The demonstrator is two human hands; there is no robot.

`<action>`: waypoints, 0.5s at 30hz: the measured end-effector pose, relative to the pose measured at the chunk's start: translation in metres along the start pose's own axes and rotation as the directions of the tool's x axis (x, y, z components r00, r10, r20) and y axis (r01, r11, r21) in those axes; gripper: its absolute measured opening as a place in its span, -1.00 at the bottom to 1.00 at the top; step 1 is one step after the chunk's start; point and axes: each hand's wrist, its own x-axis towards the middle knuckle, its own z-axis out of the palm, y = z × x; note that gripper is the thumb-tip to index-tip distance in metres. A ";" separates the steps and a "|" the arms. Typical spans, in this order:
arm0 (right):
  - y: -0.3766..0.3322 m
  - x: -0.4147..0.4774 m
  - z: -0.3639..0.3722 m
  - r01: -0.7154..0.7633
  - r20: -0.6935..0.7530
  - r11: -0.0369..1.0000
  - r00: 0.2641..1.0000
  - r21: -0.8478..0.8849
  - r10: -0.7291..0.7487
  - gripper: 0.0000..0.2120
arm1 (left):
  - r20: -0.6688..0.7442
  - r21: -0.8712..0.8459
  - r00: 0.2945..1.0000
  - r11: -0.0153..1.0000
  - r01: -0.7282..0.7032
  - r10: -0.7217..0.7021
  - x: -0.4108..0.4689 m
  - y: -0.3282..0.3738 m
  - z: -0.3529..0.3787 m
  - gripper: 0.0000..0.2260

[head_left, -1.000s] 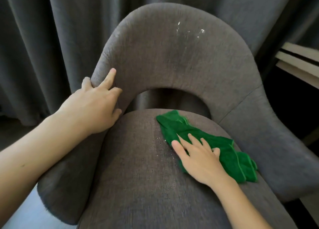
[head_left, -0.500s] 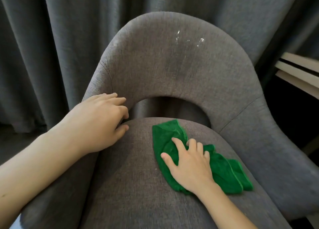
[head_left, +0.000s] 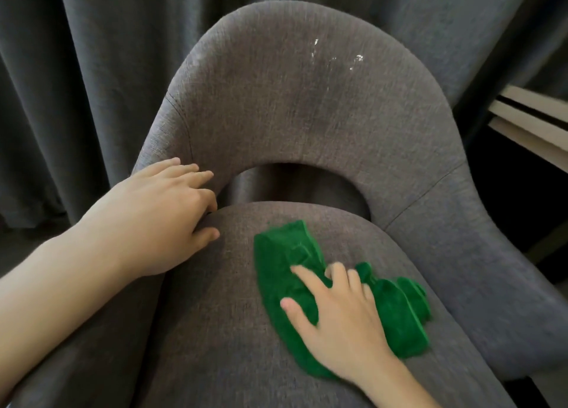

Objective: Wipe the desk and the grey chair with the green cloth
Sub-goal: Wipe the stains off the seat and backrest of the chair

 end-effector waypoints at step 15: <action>0.013 0.073 0.013 -0.139 0.089 0.990 0.986 -0.007 0.139 -0.39 | -0.055 -0.112 0.998 0.994 -0.008 0.002 -0.001 -0.003 0.000 -0.41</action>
